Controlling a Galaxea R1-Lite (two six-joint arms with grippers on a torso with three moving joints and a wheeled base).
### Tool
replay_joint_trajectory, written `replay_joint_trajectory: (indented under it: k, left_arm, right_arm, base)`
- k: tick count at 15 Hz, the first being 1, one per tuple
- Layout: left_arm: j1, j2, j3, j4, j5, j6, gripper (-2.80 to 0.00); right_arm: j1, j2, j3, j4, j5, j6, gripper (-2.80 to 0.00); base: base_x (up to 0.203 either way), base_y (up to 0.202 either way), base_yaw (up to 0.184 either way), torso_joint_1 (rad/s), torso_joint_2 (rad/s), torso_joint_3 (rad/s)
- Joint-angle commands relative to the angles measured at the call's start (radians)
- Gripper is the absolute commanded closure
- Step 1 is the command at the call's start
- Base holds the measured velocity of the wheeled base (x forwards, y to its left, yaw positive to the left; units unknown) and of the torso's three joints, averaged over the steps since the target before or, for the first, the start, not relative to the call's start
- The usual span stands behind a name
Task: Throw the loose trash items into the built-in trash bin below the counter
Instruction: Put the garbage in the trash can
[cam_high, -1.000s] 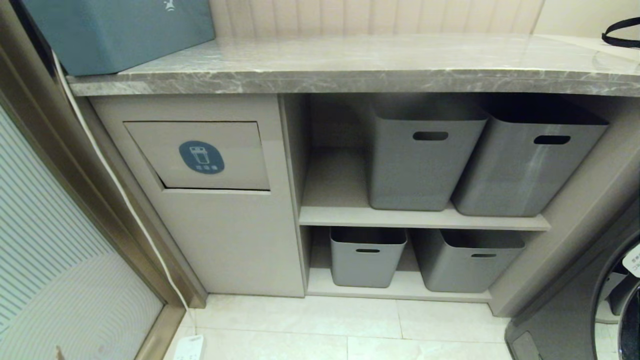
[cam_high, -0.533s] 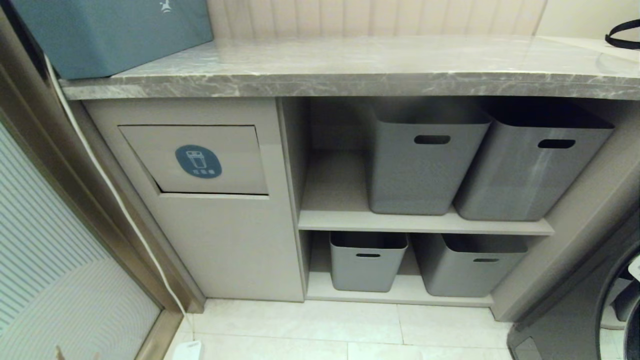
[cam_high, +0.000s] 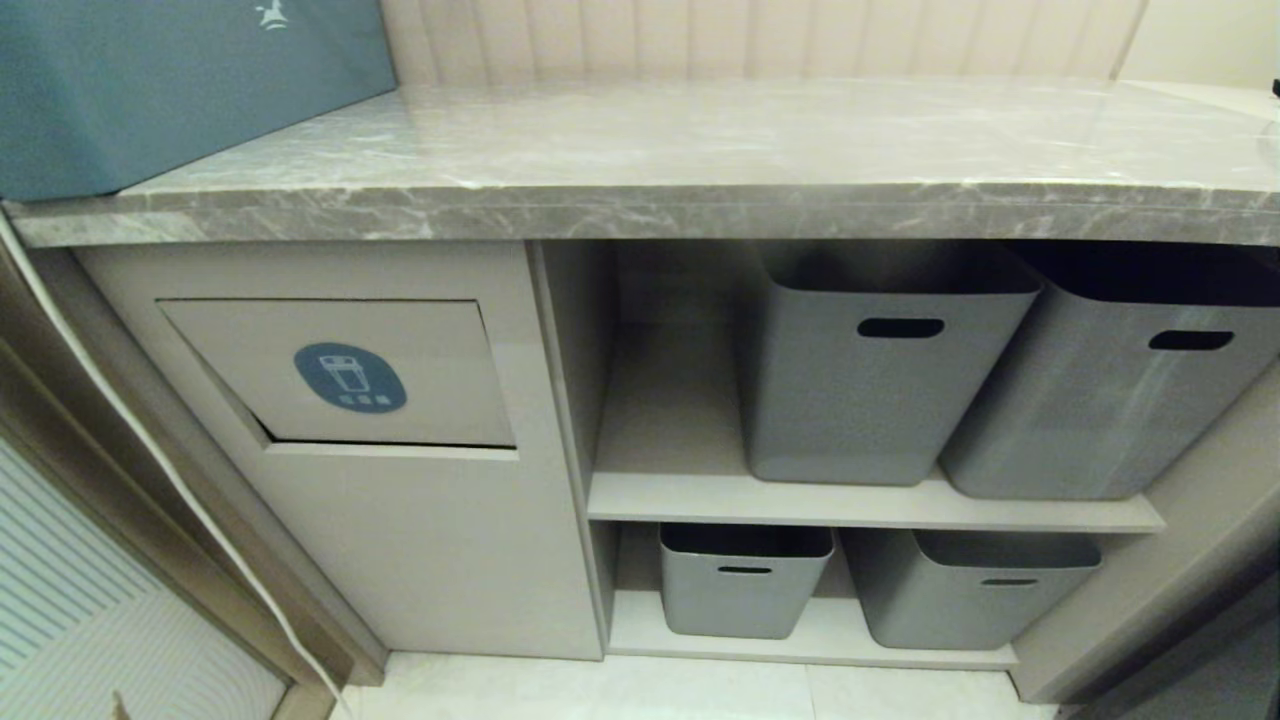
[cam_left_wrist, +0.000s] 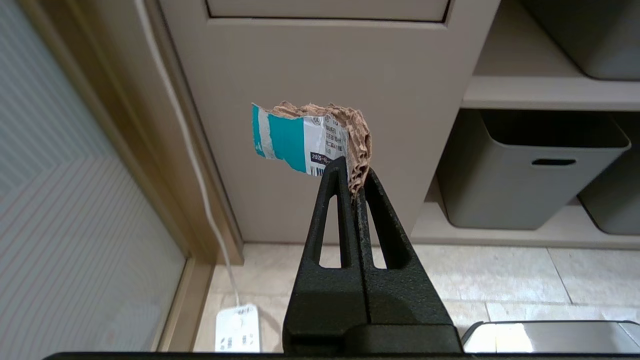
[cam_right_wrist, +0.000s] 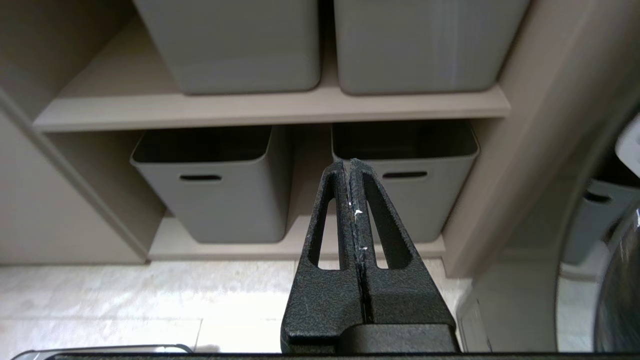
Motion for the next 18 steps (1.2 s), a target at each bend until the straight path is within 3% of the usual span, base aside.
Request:
replay_joint_trajectory:
  k: [1,5,11,14,18]
  left_arm:
    - [0.000,0.002,0.002,0.000,0.000,0.000,0.00]
    - [0.000,0.002,0.002,0.001,0.000,-0.003,0.00]
    - [0.000,0.001,-0.011,-0.008,-0.004,0.010,0.00]
    - [0.000,0.026,-0.177,0.035,0.000,0.012,0.00]
    - [0.001,0.318,-0.291,0.048,-0.001,-0.025,0.00]
  right_arm:
    - [0.000,0.000,0.002,0.000,0.000,0.000,0.00]
    - [0.000,0.001,0.002,0.000,0.001,-0.003,0.00]
    - [0.000,0.000,0.002,0.000,0.001,-0.003,0.00]
    - [0.000,0.000,0.002,0.000,0.001,-0.003,0.00]
    - [0.000,0.001,0.002,0.000,0.001,-0.003,0.00]
  base:
    - [0.195,0.000,-0.001,0.003,0.01,0.002]
    - [0.152,0.000,0.002,0.009,0.00,0.001]
    - [0.000,0.000,0.000,0.000,0.00,0.000]
    - [0.000,0.000,0.000,0.000,0.00,0.000]
    - [0.000,0.000,0.000,0.000,0.00,0.000]
